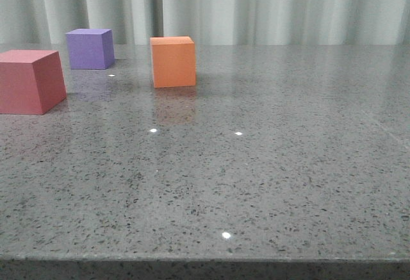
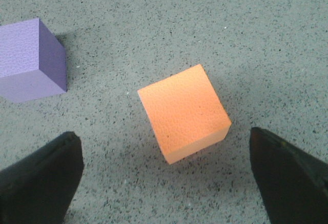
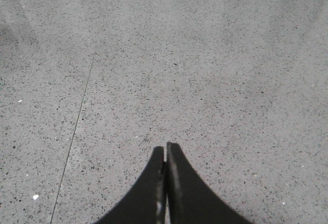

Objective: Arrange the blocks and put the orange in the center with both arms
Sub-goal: 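Lower the left gripper over the orange cube and close on it, then lift the orange cube and carry it toward the purple cube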

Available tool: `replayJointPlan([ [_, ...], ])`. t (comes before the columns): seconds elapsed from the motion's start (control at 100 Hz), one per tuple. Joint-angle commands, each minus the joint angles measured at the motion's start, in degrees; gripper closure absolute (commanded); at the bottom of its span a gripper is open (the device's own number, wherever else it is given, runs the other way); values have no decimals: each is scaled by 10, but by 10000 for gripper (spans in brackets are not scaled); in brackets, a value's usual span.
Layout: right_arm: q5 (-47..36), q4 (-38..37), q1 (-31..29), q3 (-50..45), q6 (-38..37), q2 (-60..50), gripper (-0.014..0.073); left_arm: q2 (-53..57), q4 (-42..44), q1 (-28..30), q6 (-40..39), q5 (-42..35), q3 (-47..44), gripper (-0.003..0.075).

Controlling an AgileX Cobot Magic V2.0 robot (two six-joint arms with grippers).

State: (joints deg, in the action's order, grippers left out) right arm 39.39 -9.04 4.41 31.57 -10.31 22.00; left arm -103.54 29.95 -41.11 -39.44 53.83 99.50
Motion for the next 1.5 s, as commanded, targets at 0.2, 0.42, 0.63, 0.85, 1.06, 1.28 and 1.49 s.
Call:
replayJointPlan([
  [0.2,-42,-9,-4,15,5,3,704,-4,3,-4,-83,-57,21,105],
  [0.42,-42,-9,-4,15,5,3,704,-40,45,-4,-154,-58,33,105],
  [0.63,-42,-9,-4,15,5,3,704,-61,47,-4,-174,-57,48,105],
  [0.85,-42,-9,-4,15,5,3,704,-86,68,-4,-200,-58,61,105],
  [1.06,-42,-9,-4,15,5,3,704,-113,72,-4,-200,-54,66,105],
  [1.28,-42,-9,-4,15,5,3,704,-138,72,-2,-200,-52,66,106],
  [1.49,-42,-9,-4,15,5,3,704,-140,80,-7,-200,-50,66,360],
])
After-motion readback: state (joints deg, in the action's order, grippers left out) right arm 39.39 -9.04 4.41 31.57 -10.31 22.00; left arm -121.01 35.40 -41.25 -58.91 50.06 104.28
